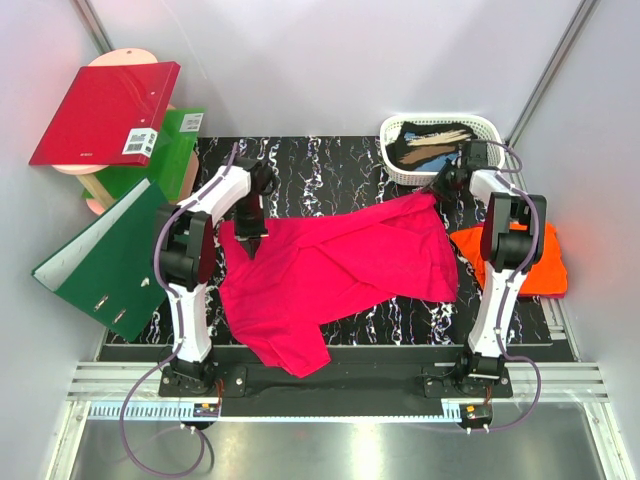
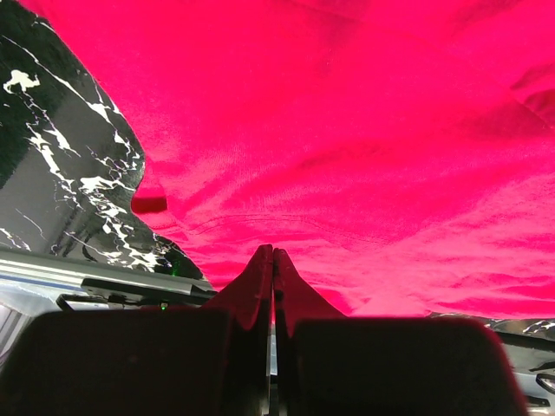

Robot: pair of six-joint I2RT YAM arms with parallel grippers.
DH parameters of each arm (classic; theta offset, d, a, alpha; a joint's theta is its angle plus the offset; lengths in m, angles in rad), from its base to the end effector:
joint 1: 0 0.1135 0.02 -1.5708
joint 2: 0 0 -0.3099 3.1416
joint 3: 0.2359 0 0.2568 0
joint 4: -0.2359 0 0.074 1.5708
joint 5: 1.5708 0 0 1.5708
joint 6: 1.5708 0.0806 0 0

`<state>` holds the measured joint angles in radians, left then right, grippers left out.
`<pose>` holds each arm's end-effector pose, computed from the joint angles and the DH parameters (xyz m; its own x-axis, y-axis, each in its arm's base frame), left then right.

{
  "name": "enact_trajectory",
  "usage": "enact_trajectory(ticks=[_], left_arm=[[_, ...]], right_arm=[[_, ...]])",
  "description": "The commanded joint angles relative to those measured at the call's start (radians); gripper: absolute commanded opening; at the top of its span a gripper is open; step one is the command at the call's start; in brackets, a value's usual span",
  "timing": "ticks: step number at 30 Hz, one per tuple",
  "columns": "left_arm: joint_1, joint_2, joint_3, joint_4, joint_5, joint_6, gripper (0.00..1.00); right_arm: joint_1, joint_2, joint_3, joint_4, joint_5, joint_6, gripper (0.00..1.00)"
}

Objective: Fold and stack the t-shirts
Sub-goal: Fold the flattened tshirt in 1/3 of the way

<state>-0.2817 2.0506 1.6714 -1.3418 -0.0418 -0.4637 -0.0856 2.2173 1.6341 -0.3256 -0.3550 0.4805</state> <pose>0.3795 -0.1063 0.1989 -0.9764 -0.1826 0.1154 -0.1710 0.9798 0.1039 0.5405 -0.0183 0.1555 -0.7582 0.5001 -0.4184 0.2456 0.8135 0.5272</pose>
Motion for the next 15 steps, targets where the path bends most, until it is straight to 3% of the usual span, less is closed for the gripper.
enact_trajectory(ticks=[1, 15], left_arm=[[-0.002, -0.05, -0.01, -0.111, -0.027, 0.014, 0.0], [-0.019, -0.015, 0.025, -0.105, -0.006, 0.028, 0.0]], right_arm=[[0.035, -0.039, 0.061, 0.143, -0.062, 0.012, 0.0], [0.064, -0.319, -0.097, 0.148, -0.088, -0.029, 0.02]])
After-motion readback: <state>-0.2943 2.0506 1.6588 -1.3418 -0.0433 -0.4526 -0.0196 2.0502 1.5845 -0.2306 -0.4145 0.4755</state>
